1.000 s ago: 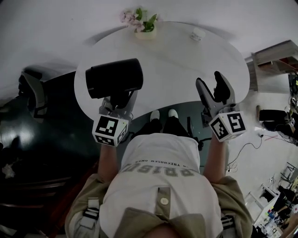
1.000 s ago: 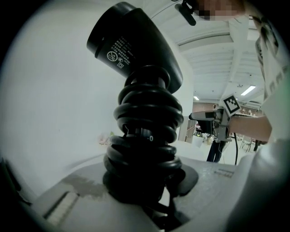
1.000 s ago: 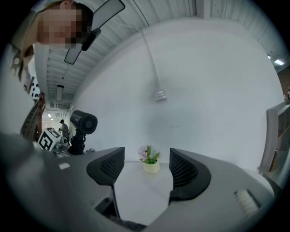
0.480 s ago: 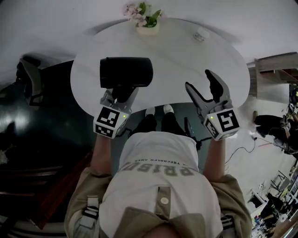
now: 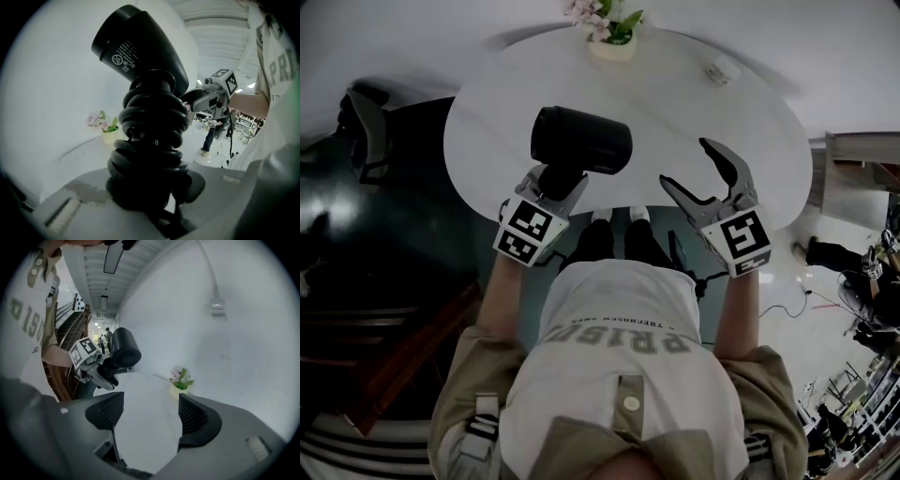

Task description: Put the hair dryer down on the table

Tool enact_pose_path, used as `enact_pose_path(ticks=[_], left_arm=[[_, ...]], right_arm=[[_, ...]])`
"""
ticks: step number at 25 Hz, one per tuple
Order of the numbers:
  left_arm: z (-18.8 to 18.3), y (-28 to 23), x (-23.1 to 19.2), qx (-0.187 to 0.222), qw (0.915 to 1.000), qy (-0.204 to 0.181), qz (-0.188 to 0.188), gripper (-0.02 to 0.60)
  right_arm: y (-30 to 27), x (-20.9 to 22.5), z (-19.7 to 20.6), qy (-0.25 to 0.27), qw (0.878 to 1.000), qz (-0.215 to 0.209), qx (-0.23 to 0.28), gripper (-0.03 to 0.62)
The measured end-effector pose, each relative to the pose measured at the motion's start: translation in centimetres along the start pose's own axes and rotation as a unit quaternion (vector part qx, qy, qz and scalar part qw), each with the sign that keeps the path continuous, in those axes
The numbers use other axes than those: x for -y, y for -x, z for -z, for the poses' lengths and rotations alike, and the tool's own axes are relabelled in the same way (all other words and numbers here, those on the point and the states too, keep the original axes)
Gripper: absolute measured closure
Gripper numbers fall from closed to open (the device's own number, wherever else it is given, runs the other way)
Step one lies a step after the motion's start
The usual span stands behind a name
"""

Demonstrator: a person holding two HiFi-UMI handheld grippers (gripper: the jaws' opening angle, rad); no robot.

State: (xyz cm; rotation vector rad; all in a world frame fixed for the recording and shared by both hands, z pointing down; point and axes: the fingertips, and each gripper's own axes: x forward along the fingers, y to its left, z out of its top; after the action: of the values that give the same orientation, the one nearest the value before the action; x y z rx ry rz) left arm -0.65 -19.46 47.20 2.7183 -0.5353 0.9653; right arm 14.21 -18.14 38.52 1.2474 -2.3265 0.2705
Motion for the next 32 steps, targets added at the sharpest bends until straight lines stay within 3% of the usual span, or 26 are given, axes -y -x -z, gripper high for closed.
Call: enact_pose_path(ticks=[7,20,32], left_arm=[[2.9,-1.5,0.5,-0.048,0.9987,0.013,0.011,0.477],[6.9,-5.0,2.9,-0.118,0.9898,0.054,0.059,0.477],[9.1,-7.2,4.8,-0.155,0.9798,0.087,0.092,0.477]], right_arm=[[-2.2,-2.5,0.3,0.059,0.996,-0.059,-0.026,0.203],[-4.9,-4.0,2.5,0.08,0.989,-0.116,-0.045,0.203],[-7.6,-5.6,6.0,0.113,0.977,-0.156,-0.091,0.203]])
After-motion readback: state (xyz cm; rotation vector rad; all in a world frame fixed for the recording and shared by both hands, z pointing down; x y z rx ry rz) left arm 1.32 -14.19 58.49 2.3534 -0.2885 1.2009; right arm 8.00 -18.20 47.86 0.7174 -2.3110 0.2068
